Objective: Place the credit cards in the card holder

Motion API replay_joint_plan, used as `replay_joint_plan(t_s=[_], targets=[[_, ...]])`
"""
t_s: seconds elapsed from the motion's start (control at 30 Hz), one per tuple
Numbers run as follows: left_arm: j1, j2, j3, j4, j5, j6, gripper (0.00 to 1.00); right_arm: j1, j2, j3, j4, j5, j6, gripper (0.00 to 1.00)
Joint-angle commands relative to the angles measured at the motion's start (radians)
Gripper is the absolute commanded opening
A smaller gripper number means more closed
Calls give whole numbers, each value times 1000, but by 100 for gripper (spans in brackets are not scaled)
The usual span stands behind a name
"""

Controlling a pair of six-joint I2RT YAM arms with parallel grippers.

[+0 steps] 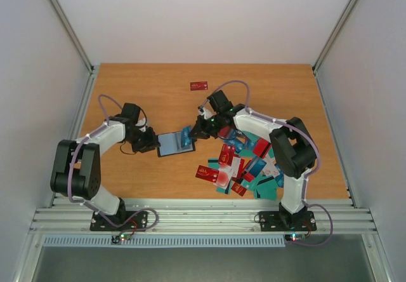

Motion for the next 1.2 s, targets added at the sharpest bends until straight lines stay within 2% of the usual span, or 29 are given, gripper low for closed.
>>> replay_joint_plan(t_s=[0.0,0.23,0.47,0.93,1.17], targets=[[16,30,-8,72,36,1,26,27,44,17,167,35,-48,1],[23,98,13,90,64,38,23,36,96,-13,291,58,-75,1],[23,116,16,96,62,45,22,40,145,-14,342,73,-81,1],[23,154,15,86,50,69,13,54,223,-11,368,23,-57,1],[23,170,15,85,48,72,12,54,235,-14,379,-14,-27,1]])
